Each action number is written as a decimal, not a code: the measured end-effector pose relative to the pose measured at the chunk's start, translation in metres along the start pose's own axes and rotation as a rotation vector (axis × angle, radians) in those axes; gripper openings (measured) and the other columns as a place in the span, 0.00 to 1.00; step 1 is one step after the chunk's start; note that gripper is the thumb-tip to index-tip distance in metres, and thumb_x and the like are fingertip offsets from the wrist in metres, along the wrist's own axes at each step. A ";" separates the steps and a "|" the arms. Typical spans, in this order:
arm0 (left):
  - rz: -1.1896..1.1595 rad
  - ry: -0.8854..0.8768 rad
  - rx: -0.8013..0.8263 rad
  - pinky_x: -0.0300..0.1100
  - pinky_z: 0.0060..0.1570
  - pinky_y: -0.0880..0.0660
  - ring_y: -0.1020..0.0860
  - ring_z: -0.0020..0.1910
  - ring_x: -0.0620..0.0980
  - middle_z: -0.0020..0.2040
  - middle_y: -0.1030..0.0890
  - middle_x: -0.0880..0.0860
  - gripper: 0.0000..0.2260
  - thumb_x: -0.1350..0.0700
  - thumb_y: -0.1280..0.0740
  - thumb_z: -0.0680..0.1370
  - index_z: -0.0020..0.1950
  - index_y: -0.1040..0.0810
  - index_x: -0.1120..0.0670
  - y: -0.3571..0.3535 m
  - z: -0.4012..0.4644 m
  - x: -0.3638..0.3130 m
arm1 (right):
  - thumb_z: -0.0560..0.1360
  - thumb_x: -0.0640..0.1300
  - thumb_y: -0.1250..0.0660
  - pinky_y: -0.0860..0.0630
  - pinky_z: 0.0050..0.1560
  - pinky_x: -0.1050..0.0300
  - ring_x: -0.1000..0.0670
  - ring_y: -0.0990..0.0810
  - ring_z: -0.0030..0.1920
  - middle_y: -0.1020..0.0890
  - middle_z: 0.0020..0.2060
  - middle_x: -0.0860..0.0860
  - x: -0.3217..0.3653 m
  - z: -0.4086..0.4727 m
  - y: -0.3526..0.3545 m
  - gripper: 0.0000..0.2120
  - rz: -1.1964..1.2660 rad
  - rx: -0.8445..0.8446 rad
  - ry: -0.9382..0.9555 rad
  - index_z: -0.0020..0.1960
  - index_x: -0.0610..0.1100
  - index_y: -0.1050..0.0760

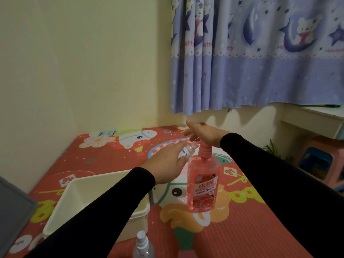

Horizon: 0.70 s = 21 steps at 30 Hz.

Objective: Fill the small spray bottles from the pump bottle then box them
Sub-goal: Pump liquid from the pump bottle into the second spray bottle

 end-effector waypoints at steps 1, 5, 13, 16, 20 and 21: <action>-0.002 0.002 -0.007 0.43 0.56 0.32 0.28 0.61 0.51 0.66 0.28 0.52 0.18 0.51 0.44 0.83 0.73 0.36 0.49 0.002 0.001 0.001 | 0.77 0.69 0.59 0.32 0.65 0.48 0.47 0.23 0.59 0.20 0.57 0.46 0.001 0.000 0.003 0.33 -0.019 -0.011 -0.006 0.60 0.53 0.23; 0.000 0.005 -0.032 0.47 0.60 0.32 0.28 0.63 0.52 0.66 0.27 0.51 0.17 0.50 0.43 0.83 0.71 0.35 0.48 0.006 0.003 0.000 | 0.73 0.74 0.61 0.30 0.64 0.46 0.46 0.22 0.57 0.20 0.56 0.48 0.004 0.001 0.010 0.36 -0.056 -0.031 -0.006 0.58 0.57 0.23; -0.045 0.001 -0.004 0.44 0.55 0.32 0.28 0.61 0.51 0.64 0.26 0.51 0.15 0.52 0.43 0.83 0.69 0.34 0.49 -0.004 0.000 0.002 | 0.73 0.74 0.57 0.33 0.68 0.47 0.48 0.22 0.57 0.18 0.55 0.47 -0.004 0.002 0.000 0.33 -0.019 -0.035 -0.010 0.50 0.55 0.21; -0.024 0.015 -0.003 0.45 0.60 0.33 0.29 0.64 0.52 0.68 0.29 0.52 0.18 0.51 0.44 0.83 0.73 0.37 0.49 0.001 0.000 -0.001 | 0.71 0.75 0.59 0.33 0.68 0.45 0.47 0.22 0.58 0.19 0.55 0.47 0.001 -0.002 0.005 0.37 -0.010 -0.040 -0.005 0.57 0.56 0.22; 0.004 0.019 -0.021 0.45 0.64 0.36 0.32 0.68 0.52 0.72 0.32 0.52 0.19 0.50 0.45 0.83 0.75 0.39 0.49 0.008 0.001 -0.003 | 0.63 0.80 0.61 0.32 0.68 0.45 0.46 0.22 0.58 0.19 0.55 0.49 0.006 -0.004 0.011 0.42 -0.008 -0.049 -0.016 0.56 0.58 0.22; 0.007 0.015 -0.021 0.44 0.63 0.35 0.32 0.68 0.52 0.71 0.31 0.52 0.19 0.50 0.44 0.83 0.75 0.39 0.49 0.007 0.001 -0.003 | 0.67 0.78 0.61 0.32 0.67 0.45 0.47 0.22 0.58 0.19 0.55 0.48 0.005 -0.005 0.010 0.41 -0.003 -0.049 -0.019 0.57 0.57 0.22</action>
Point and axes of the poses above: each hand's wrist, its own z-axis towards the middle knuckle, its own y-axis out of the back of the hand, x = y × z, the point moved 5 cm from there along z, towards the middle knuckle
